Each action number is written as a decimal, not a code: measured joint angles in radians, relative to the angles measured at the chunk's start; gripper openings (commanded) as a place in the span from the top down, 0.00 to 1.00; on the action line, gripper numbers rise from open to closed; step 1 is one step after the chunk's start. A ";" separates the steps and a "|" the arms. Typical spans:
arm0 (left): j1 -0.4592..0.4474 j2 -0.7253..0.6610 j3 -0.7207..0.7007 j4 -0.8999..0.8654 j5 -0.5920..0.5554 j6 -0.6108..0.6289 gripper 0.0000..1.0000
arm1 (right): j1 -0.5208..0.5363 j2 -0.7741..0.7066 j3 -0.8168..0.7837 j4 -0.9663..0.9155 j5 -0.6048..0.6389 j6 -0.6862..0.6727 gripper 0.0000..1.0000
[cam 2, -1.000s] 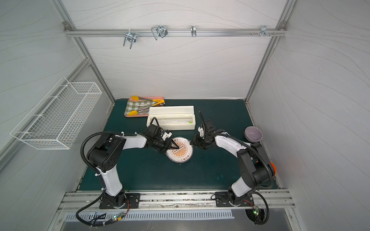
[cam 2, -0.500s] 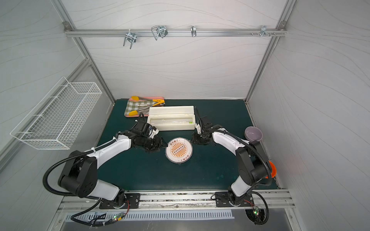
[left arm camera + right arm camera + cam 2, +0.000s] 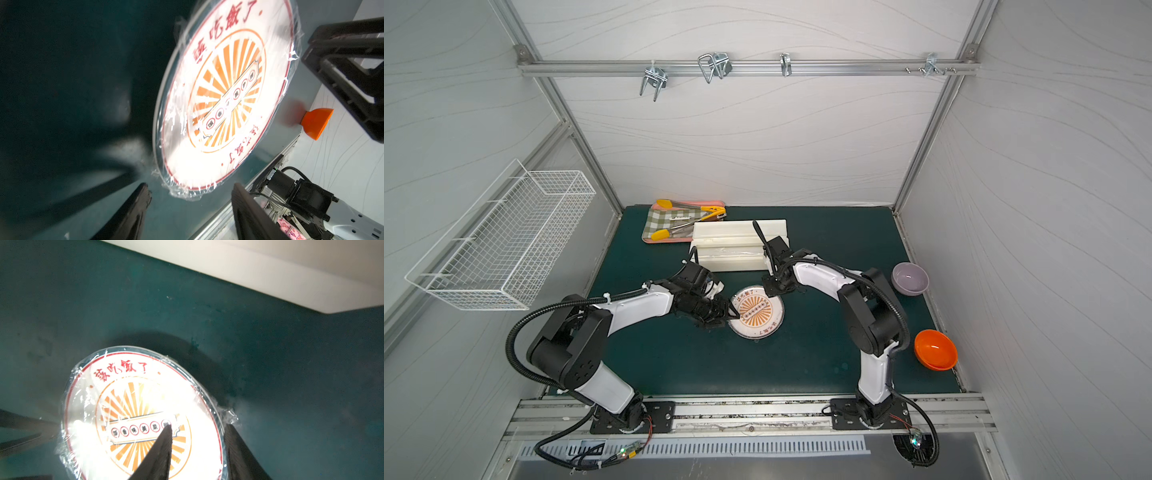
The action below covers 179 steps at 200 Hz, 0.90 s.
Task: Wrap the plate with plastic wrap
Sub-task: Cover the plate with plastic wrap.
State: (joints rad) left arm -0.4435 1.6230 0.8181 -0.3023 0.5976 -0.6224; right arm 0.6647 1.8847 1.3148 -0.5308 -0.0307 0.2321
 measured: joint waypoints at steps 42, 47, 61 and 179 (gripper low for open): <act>0.000 0.055 -0.008 0.077 0.018 -0.017 0.47 | 0.011 0.060 0.040 -0.007 0.038 -0.031 0.58; 0.000 0.061 -0.008 0.087 0.024 -0.019 0.48 | 0.012 0.064 0.040 -0.008 0.040 -0.033 0.58; 0.000 0.072 -0.010 0.114 0.036 -0.026 0.53 | 0.012 0.077 0.034 -0.007 0.039 -0.036 0.58; 0.013 0.100 -0.040 0.208 0.058 -0.035 0.59 | -0.041 0.052 -0.067 0.125 -0.144 0.041 0.52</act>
State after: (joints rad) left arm -0.4305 1.7233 0.7784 -0.0948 0.6559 -0.6579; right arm 0.6239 1.9366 1.2480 -0.4057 -0.1745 0.2729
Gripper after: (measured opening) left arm 0.360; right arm 0.480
